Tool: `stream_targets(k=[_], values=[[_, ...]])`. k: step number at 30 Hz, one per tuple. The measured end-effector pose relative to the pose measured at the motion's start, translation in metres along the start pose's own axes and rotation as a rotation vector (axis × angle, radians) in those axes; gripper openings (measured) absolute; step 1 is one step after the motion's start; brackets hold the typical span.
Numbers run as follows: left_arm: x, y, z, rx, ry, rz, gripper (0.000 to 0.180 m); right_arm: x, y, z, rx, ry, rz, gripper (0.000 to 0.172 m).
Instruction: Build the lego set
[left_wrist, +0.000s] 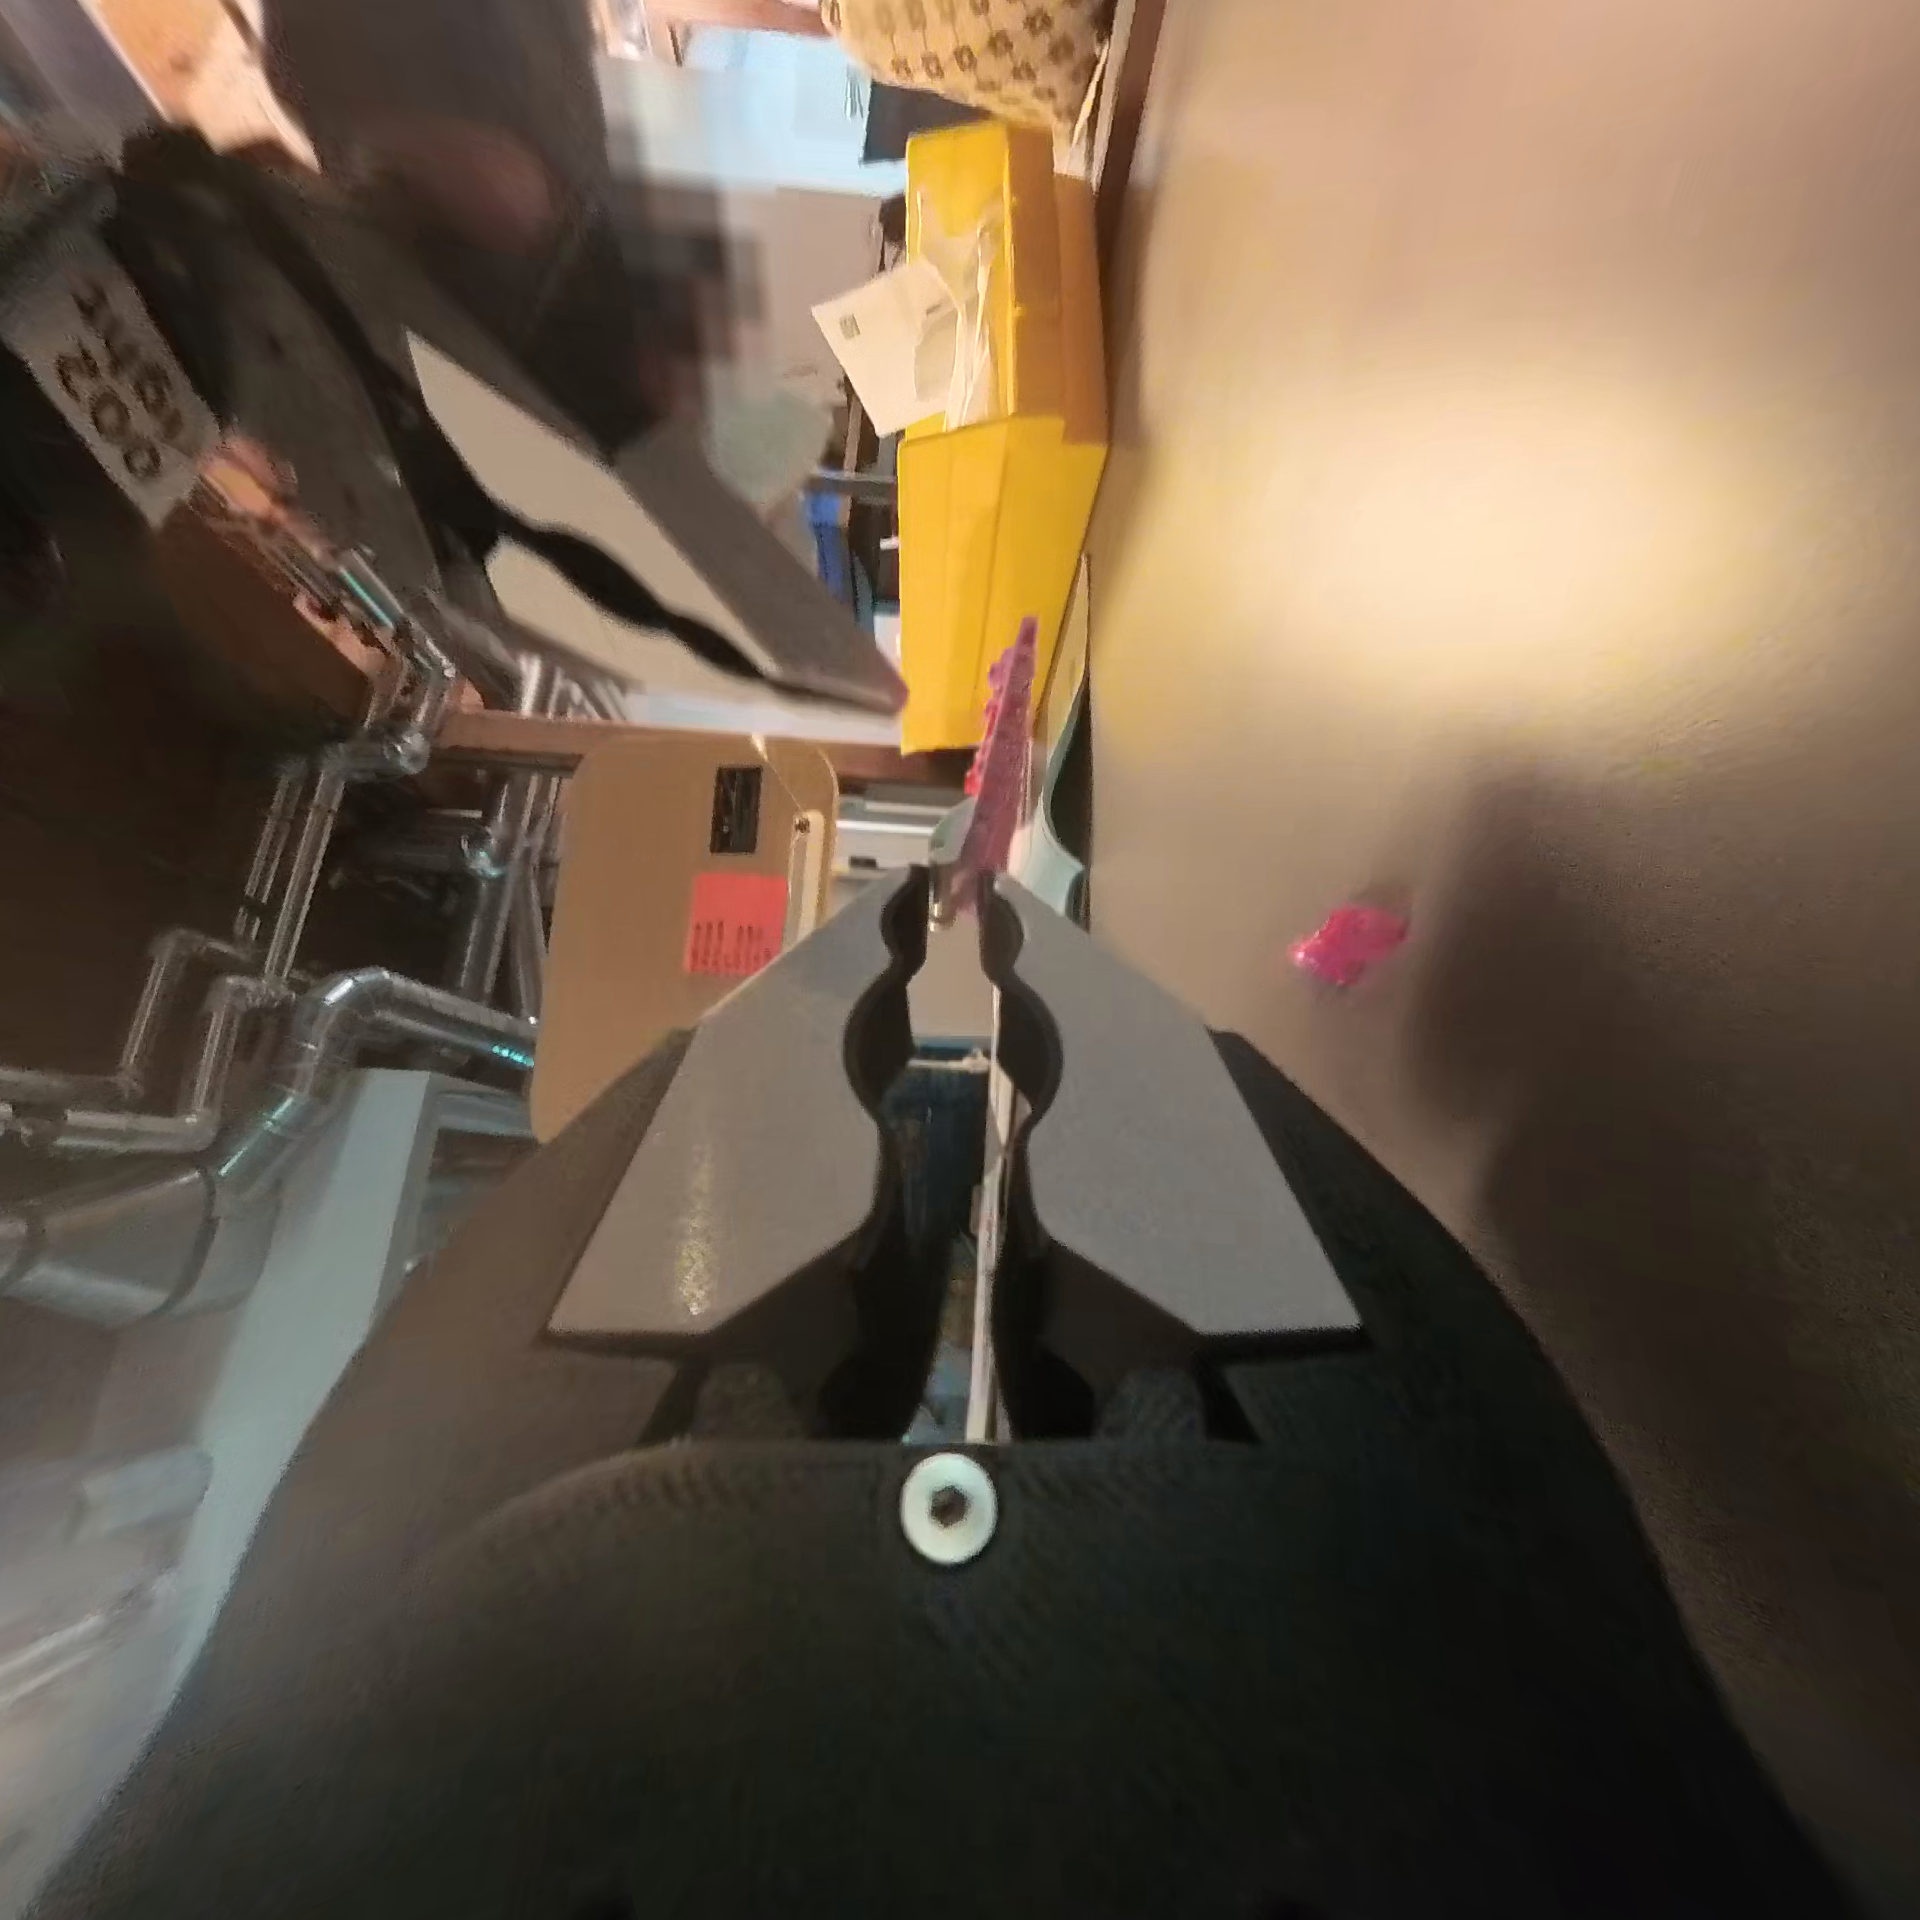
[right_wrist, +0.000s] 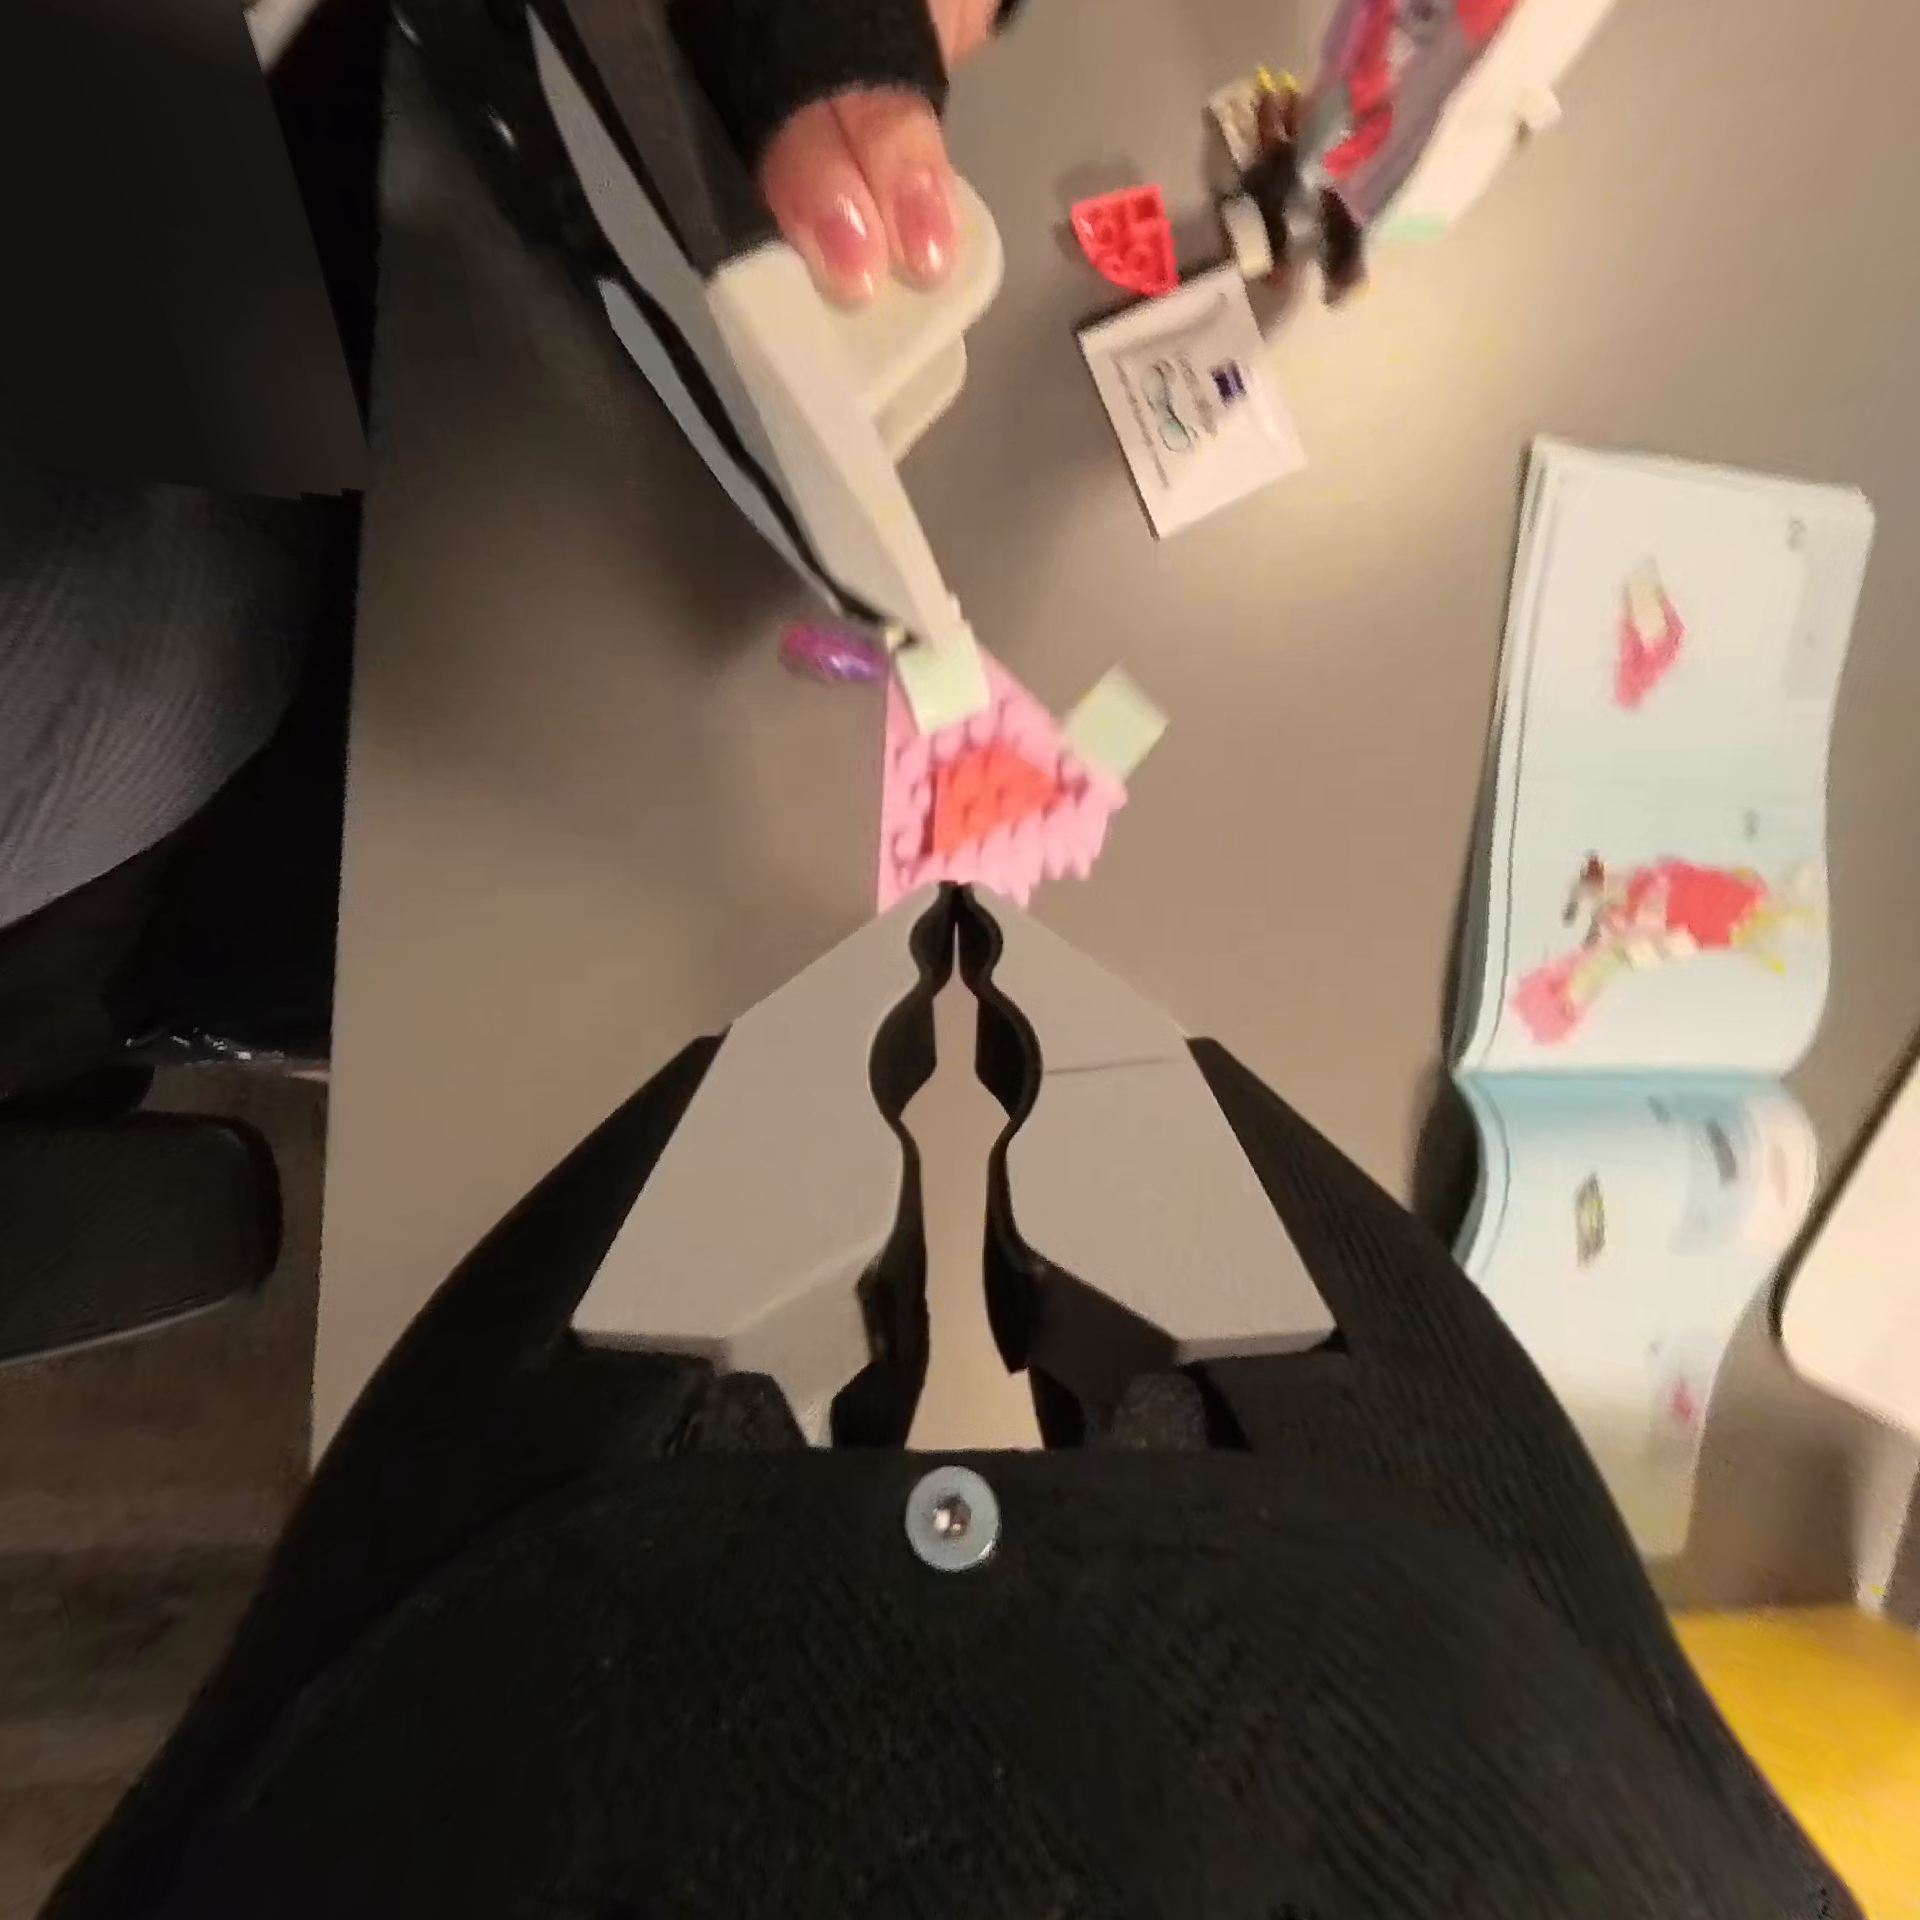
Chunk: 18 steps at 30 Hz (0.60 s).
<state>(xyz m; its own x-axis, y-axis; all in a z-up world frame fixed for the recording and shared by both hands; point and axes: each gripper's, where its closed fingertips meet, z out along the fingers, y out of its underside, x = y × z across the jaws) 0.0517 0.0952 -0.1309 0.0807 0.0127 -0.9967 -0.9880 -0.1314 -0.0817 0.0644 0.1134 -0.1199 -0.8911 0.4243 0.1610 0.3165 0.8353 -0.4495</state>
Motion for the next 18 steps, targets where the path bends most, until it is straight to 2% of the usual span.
stream_targets(k=[3, 5, 7, 10, 14, 16, 18], values=[[0.001, 0.009, 0.003, -0.04, 0.016, -0.034, 0.008, 0.001, 0.035, -0.005, -0.058, 0.055, 0.114, 0.0], [0.001, 0.011, 0.003, -0.05, 0.023, -0.044, 0.008, -0.004, 0.062, 0.005, -0.115, 0.073, 0.157, 0.0], [0.006, 0.012, 0.005, -0.055, 0.052, -0.041, 0.008, -0.008, 0.075, 0.015, -0.117, 0.081, 0.197, 0.0], [0.009, 0.008, 0.005, -0.043, 0.061, -0.017, 0.008, 0.006, 0.066, 0.017, -0.009, 0.147, 0.259, 0.003], [0.013, 0.007, 0.004, -0.043, 0.073, 0.005, 0.008, 0.053, 0.038, 0.017, 0.129, 0.274, 0.307, 0.012], [0.014, 0.007, 0.004, -0.038, 0.078, 0.007, 0.008, 0.071, 0.019, 0.027, 0.177, 0.262, 0.297, 0.015], [0.016, 0.007, 0.003, -0.037, 0.089, 0.009, 0.009, 0.084, 0.001, 0.045, 0.205, 0.184, 0.321, 0.017]])
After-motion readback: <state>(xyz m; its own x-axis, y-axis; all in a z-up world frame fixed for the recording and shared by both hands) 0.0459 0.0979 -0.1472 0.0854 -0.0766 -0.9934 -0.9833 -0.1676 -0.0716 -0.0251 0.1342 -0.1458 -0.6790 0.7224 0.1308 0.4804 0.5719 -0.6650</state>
